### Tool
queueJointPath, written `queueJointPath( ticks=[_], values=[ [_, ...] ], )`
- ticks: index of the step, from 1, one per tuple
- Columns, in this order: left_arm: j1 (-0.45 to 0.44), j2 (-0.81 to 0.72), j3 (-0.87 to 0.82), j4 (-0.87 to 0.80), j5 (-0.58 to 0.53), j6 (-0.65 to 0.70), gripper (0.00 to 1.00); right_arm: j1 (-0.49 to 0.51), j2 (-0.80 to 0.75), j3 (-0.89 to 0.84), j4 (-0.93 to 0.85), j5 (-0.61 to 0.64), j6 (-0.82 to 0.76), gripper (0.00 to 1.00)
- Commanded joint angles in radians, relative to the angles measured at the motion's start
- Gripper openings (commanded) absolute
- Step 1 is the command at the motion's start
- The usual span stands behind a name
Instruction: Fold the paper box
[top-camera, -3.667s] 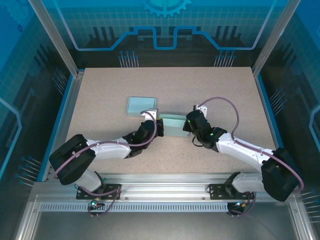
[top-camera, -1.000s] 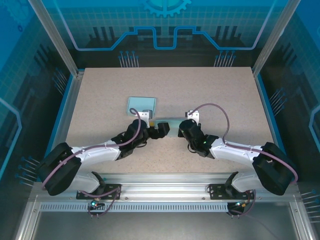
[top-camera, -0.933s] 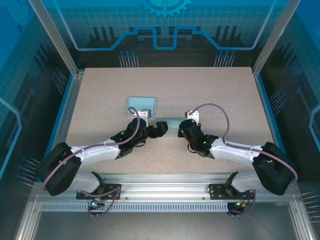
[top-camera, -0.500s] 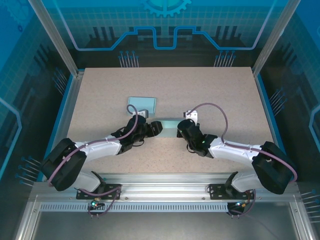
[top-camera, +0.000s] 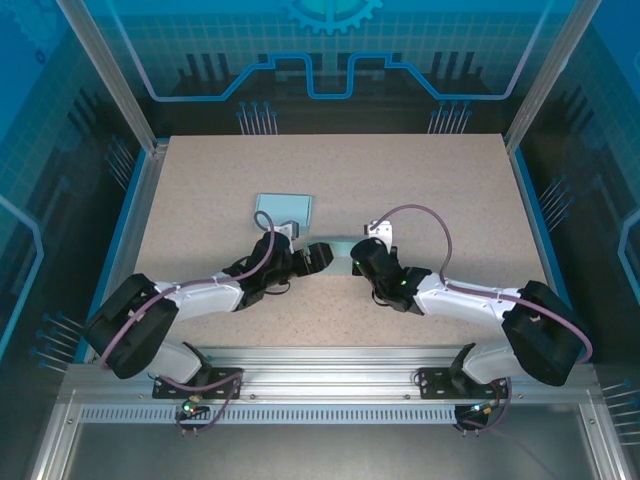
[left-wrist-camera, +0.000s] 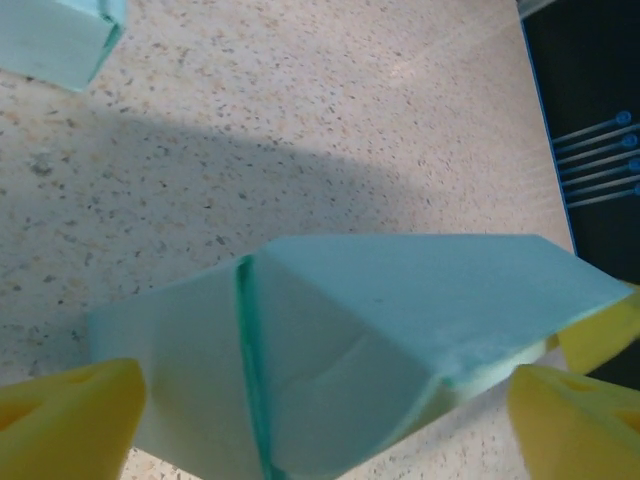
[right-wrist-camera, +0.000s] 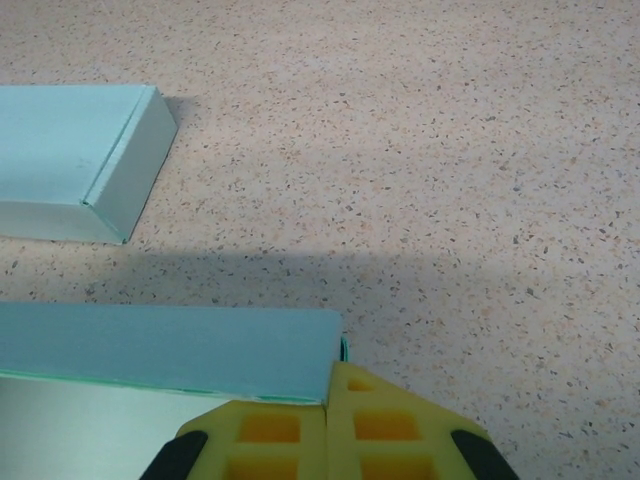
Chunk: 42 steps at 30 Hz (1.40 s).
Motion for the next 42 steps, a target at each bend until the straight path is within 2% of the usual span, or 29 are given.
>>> queueJointPath(
  ticks=[1, 5, 8, 21, 24, 30, 38, 42],
  values=[
    [-0.001, -0.086, -0.014, 0.013, 0.061, 0.001, 0.99, 0.029, 0.059, -0.045, -0.221, -0.100, 0.008, 0.00],
    [0.000, -0.165, -0.009, -0.040, 0.042, 0.020, 0.99, 0.030, 0.063, -0.036, -0.223, -0.100, 0.005, 0.00],
    [0.001, -0.182, 0.020, -0.103, -0.026, 0.042, 0.99, 0.032, 0.068, -0.032, -0.220, -0.100, 0.004, 0.00],
    [0.056, -0.047, 0.111, -0.152, -0.062, 0.031, 0.97, 0.049, 0.095, -0.017, -0.222, -0.096, 0.009, 0.00],
    [0.059, -0.022, 0.098, -0.141, -0.057, 0.020, 0.92, 0.050, 0.095, -0.012, -0.228, -0.094, 0.009, 0.00],
    [0.060, 0.019, 0.037, -0.076, -0.046, -0.022, 0.71, 0.051, 0.094, -0.008, -0.244, -0.087, 0.012, 0.00],
    [0.060, 0.116, -0.023, 0.045, -0.009, -0.082, 0.55, 0.064, 0.091, -0.005, -0.268, -0.068, 0.023, 0.00],
    [0.058, 0.143, -0.058, 0.097, 0.001, -0.102, 0.53, 0.066, 0.089, -0.005, -0.272, -0.062, 0.024, 0.01]
  ],
)
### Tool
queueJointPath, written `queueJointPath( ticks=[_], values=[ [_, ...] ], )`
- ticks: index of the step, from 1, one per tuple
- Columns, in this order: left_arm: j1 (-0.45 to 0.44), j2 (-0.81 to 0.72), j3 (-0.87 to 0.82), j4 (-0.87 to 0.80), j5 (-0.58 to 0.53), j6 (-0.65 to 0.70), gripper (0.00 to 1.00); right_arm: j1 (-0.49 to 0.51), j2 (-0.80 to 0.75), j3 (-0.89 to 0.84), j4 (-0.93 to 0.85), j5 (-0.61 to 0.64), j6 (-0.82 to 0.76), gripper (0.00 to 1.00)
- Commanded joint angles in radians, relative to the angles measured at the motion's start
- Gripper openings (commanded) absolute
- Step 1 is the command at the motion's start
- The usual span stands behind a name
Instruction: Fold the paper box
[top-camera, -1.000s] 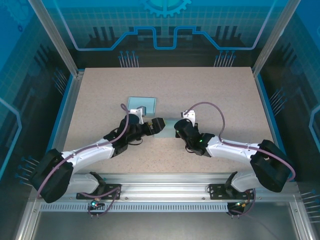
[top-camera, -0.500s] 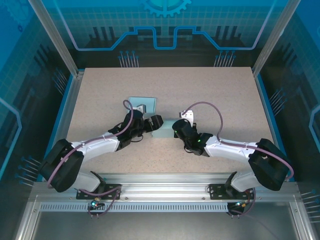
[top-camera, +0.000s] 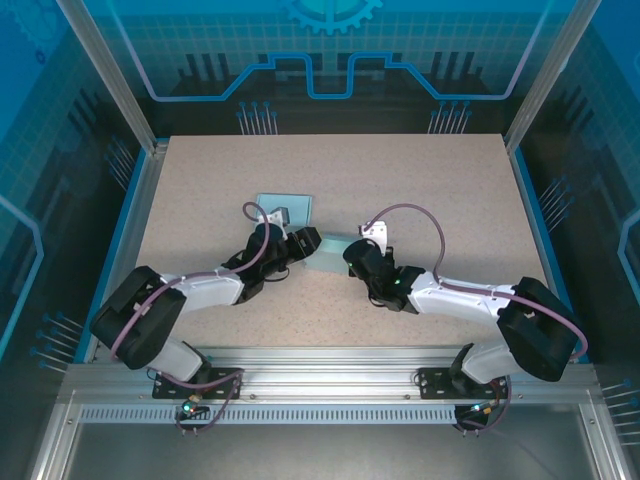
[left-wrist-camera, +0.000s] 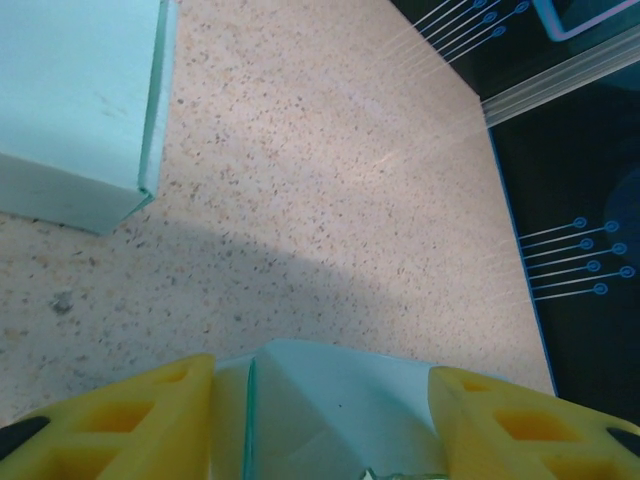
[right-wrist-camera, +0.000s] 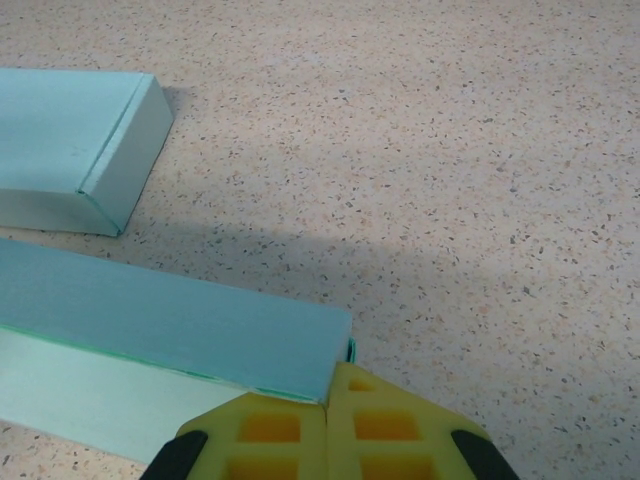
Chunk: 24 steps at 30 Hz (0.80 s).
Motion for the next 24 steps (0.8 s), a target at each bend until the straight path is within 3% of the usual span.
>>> queueJointPath(
  ticks=[1, 10, 24],
  values=[
    [-0.008, 0.068, -0.073, -0.084, 0.055, -0.055, 0.53, 0.033, 0.058, -0.045, -0.220, -0.114, 0.019, 0.02],
    [-0.014, 0.092, -0.117, -0.071, 0.062, -0.074, 0.47, 0.045, 0.047, -0.036, -0.243, -0.118, 0.020, 0.18],
    [-0.053, 0.099, -0.103, -0.096, 0.008, -0.049, 0.45, 0.047, -0.133, -0.003, -0.255, -0.232, 0.030, 0.53]
  ],
)
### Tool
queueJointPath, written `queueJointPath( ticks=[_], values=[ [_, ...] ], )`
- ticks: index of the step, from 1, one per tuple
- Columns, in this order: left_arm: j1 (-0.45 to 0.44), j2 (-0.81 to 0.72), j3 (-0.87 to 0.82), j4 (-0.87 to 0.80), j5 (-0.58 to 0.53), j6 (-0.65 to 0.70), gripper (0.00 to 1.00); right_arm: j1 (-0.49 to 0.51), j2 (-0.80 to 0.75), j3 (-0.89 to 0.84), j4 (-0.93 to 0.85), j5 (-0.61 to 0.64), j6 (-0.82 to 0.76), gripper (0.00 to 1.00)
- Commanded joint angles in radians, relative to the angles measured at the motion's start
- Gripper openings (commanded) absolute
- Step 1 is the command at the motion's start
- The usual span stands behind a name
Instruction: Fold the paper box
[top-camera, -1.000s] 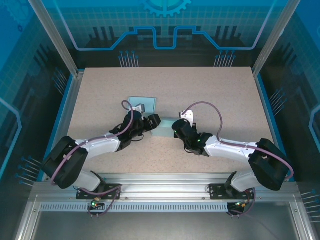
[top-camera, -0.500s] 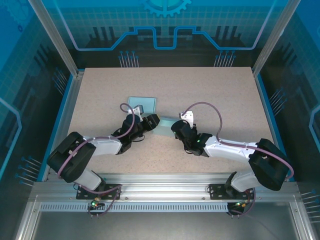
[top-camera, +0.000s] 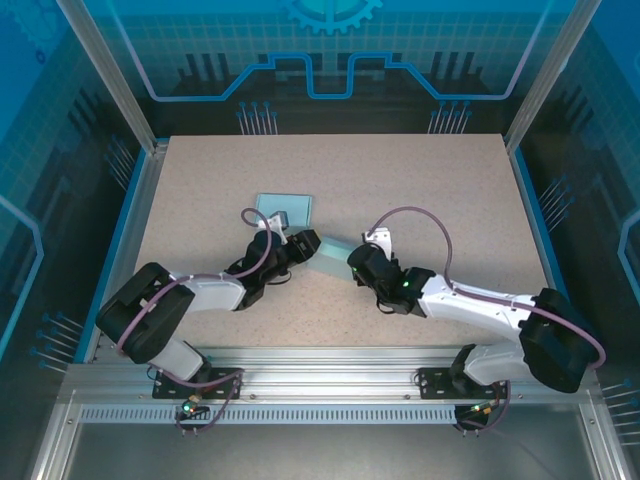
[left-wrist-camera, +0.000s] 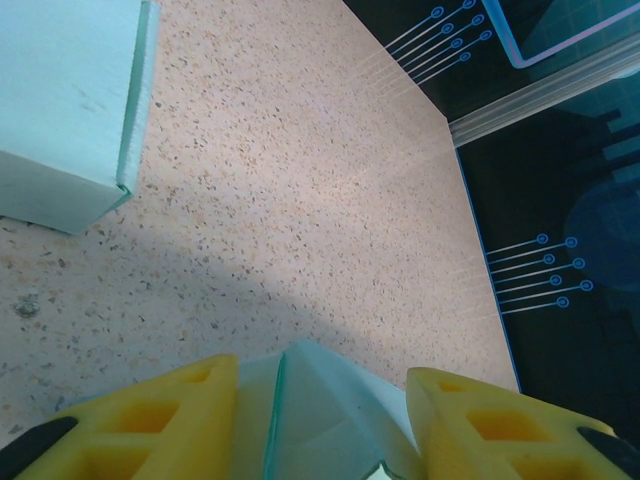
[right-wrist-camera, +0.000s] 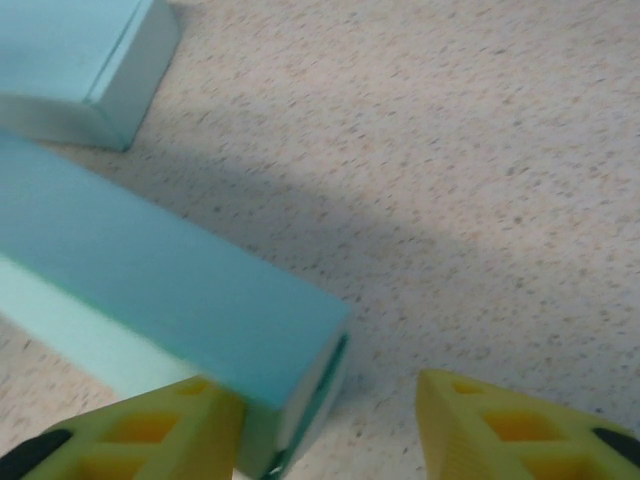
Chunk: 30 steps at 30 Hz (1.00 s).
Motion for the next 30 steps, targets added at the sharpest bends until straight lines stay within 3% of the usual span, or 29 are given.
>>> queueJointPath(
  ticks=[1, 8, 18, 25, 30],
  values=[
    [-0.034, 0.066, -0.045, -0.248, 0.023, -0.006, 0.45, 0.025, -0.031, -0.015, -0.037, -0.143, 0.003, 0.55],
    [-0.047, 0.074, -0.035, -0.250, 0.016, -0.001, 0.45, -0.026, -0.102, -0.060, 0.057, -0.261, 0.045, 0.69],
    [-0.049, 0.082, -0.037, -0.247, 0.009, 0.001, 0.45, -0.222, -0.236, -0.154, 0.170, -0.466, 0.236, 0.87],
    [-0.054, 0.083, -0.031, -0.246, 0.010, 0.005, 0.45, -0.296, -0.205, -0.187, 0.256, -0.563, 0.299, 0.85],
    [-0.058, 0.083, -0.029, -0.247, 0.008, 0.006, 0.44, -0.327, -0.203, -0.197, 0.267, -0.581, 0.314, 0.73]
  ],
)
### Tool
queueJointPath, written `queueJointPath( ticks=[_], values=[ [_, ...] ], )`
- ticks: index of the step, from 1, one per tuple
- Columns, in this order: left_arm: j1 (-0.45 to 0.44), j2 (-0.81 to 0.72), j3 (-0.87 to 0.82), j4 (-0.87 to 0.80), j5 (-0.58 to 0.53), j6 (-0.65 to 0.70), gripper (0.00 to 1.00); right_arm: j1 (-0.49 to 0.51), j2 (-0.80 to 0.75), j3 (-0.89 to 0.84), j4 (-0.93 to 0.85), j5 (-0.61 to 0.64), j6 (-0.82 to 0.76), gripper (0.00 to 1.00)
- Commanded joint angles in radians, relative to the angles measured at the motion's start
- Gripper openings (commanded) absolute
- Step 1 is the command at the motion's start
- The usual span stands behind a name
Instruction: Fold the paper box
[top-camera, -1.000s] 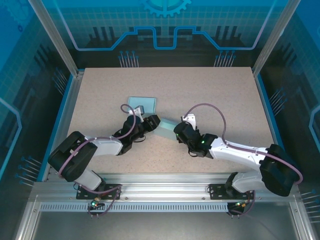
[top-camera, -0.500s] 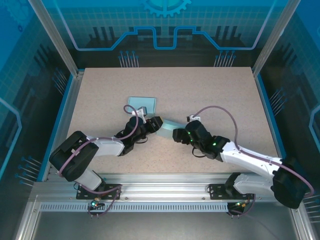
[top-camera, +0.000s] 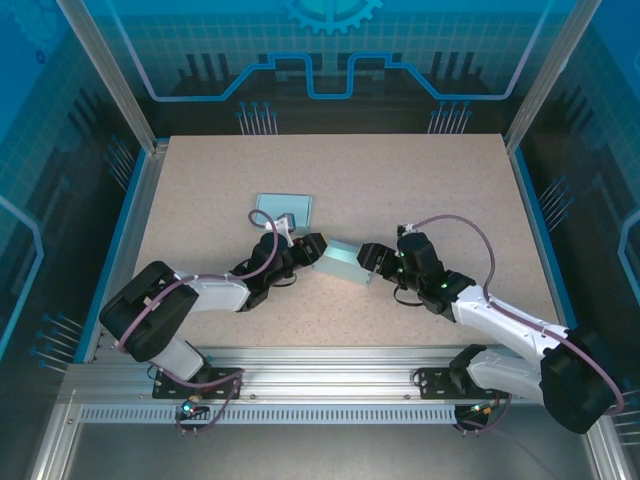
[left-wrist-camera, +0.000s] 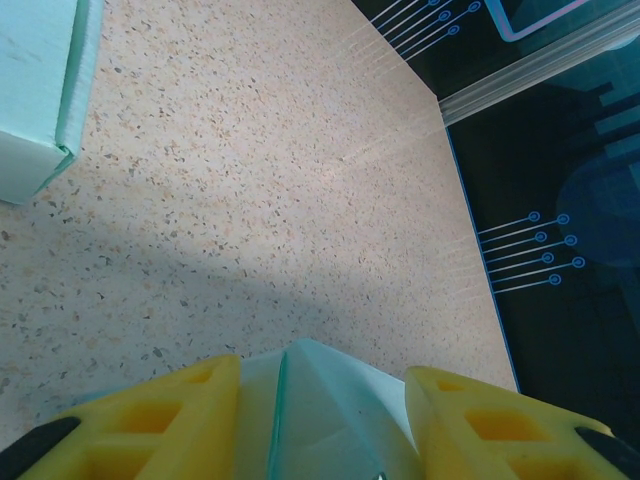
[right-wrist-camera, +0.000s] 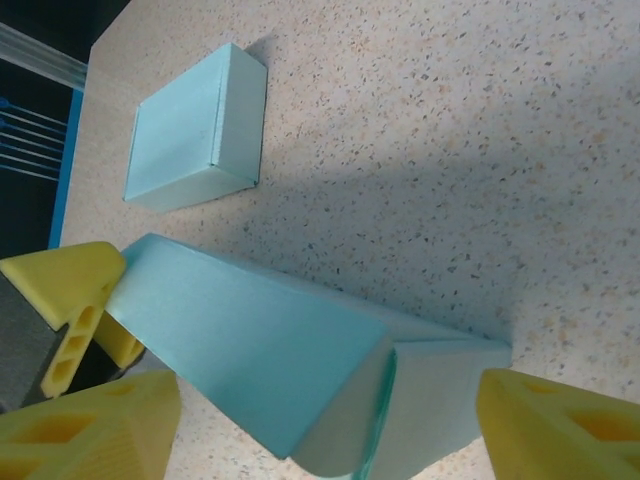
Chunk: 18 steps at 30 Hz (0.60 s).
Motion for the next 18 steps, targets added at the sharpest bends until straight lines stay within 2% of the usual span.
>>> queueJointPath(
  ticks=[1, 7, 13, 18],
  values=[
    [-0.020, 0.064, -0.042, -0.249, 0.012, 0.007, 0.44, -0.025, 0.008, -0.010, 0.037, -0.031, 0.033, 0.73],
    [-0.024, 0.063, -0.042, -0.249, 0.007, 0.009, 0.44, -0.070, 0.006, -0.084, 0.119, -0.063, 0.099, 0.71],
    [-0.027, 0.063, -0.043, -0.249, 0.003, 0.011, 0.44, -0.084, 0.014, -0.094, 0.130, -0.075, 0.106, 0.61],
    [-0.029, 0.061, -0.041, -0.249, -0.001, 0.012, 0.44, -0.090, 0.033, -0.116, 0.142, -0.084, 0.112, 0.48]
  ],
)
